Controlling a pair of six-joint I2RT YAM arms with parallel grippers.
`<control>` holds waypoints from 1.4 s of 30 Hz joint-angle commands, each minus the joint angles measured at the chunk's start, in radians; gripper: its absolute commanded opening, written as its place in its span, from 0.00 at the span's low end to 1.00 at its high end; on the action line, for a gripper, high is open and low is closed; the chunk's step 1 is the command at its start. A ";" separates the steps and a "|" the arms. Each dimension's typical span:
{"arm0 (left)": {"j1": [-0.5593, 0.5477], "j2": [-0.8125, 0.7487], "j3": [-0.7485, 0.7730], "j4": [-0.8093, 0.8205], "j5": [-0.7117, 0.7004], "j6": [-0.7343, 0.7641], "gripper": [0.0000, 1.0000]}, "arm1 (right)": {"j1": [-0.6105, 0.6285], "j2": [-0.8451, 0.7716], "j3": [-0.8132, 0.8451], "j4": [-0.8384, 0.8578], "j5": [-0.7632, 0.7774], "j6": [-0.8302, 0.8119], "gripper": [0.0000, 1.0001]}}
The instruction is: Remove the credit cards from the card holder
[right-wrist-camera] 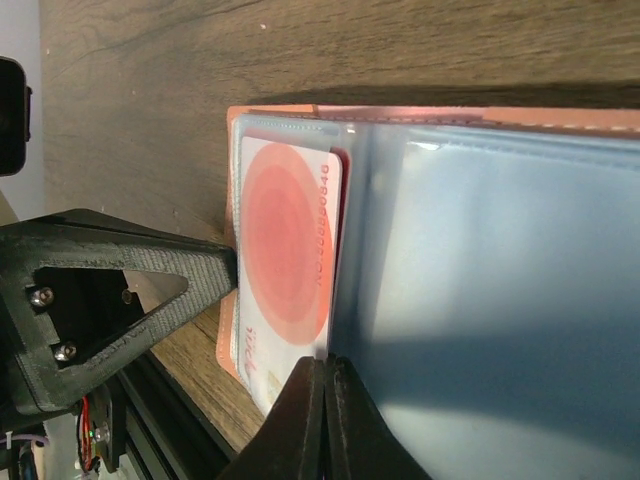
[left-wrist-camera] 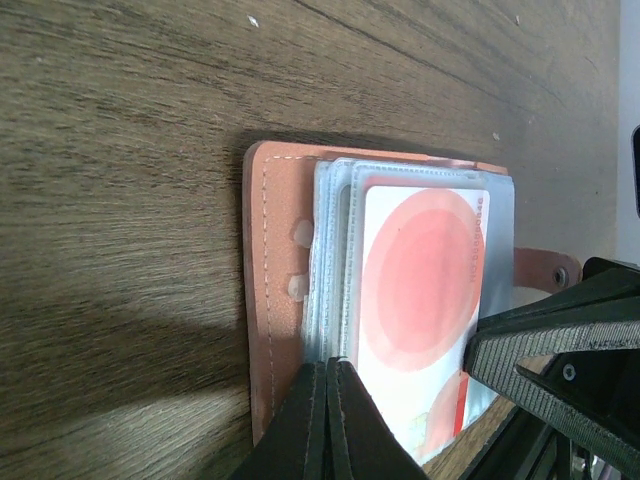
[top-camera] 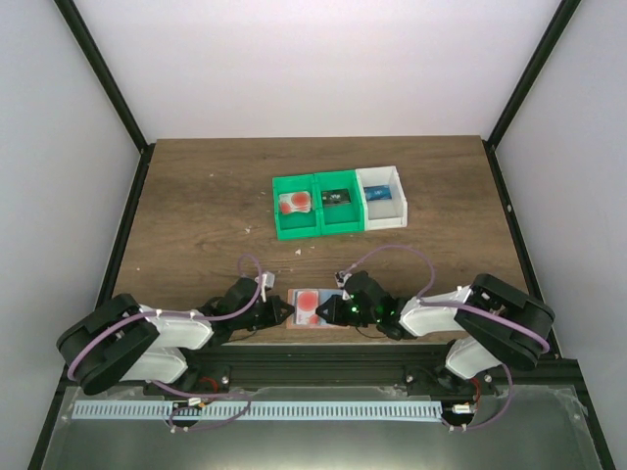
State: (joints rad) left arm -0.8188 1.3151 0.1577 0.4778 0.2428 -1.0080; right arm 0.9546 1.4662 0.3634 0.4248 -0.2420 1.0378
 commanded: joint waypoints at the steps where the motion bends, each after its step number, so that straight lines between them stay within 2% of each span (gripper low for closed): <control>1: -0.004 0.006 -0.013 -0.103 -0.036 0.023 0.00 | -0.014 -0.018 -0.025 0.017 -0.010 0.005 0.00; 9: -0.005 0.006 -0.012 -0.110 -0.045 0.021 0.00 | -0.020 -0.012 -0.025 0.011 -0.020 0.002 0.01; 12: -0.004 0.005 -0.012 -0.109 -0.046 0.020 0.00 | -0.023 -0.012 -0.025 0.005 -0.018 0.006 0.03; 15: -0.004 0.007 -0.011 -0.105 -0.047 0.019 0.00 | -0.025 -0.013 -0.026 0.020 -0.034 0.000 0.00; 30: -0.003 0.033 -0.010 -0.096 -0.056 0.019 0.00 | -0.037 -0.059 -0.074 0.058 -0.049 0.017 0.01; 42: -0.004 0.037 -0.009 -0.102 -0.060 0.021 0.00 | -0.050 -0.125 -0.096 0.010 -0.033 0.014 0.00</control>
State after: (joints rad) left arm -0.8207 1.3193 0.1589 0.4793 0.2348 -1.0054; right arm 0.9146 1.3796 0.2764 0.4622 -0.2913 1.0565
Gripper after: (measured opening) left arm 0.019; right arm 0.011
